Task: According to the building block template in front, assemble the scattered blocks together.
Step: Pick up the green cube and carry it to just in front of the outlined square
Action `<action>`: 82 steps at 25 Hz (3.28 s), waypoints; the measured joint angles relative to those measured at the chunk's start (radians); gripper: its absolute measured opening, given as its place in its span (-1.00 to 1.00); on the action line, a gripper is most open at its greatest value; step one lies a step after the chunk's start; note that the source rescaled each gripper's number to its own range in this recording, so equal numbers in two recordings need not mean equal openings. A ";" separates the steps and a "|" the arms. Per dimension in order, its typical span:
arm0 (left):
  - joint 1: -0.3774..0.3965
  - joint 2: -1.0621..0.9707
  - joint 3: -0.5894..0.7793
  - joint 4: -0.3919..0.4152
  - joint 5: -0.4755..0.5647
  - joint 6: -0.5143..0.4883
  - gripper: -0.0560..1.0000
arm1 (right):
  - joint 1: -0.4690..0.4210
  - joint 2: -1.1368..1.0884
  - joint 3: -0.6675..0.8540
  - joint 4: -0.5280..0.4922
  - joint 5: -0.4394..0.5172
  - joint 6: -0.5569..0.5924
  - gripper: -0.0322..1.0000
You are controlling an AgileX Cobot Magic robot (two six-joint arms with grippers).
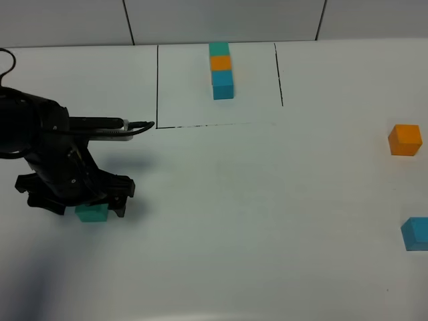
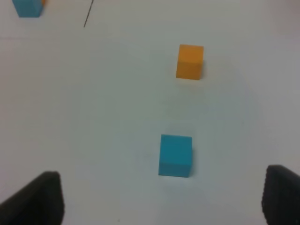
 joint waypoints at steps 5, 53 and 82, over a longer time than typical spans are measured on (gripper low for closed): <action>0.005 0.016 0.022 0.014 -0.037 0.000 0.89 | 0.000 0.000 0.000 0.000 0.000 0.000 0.48; -0.352 0.502 -0.997 0.060 0.511 0.965 -0.87 | 0.000 0.000 0.000 0.007 0.000 0.000 0.48; -0.375 0.708 -1.230 0.014 0.471 1.101 -0.87 | 0.000 0.000 0.000 0.007 0.000 0.000 0.48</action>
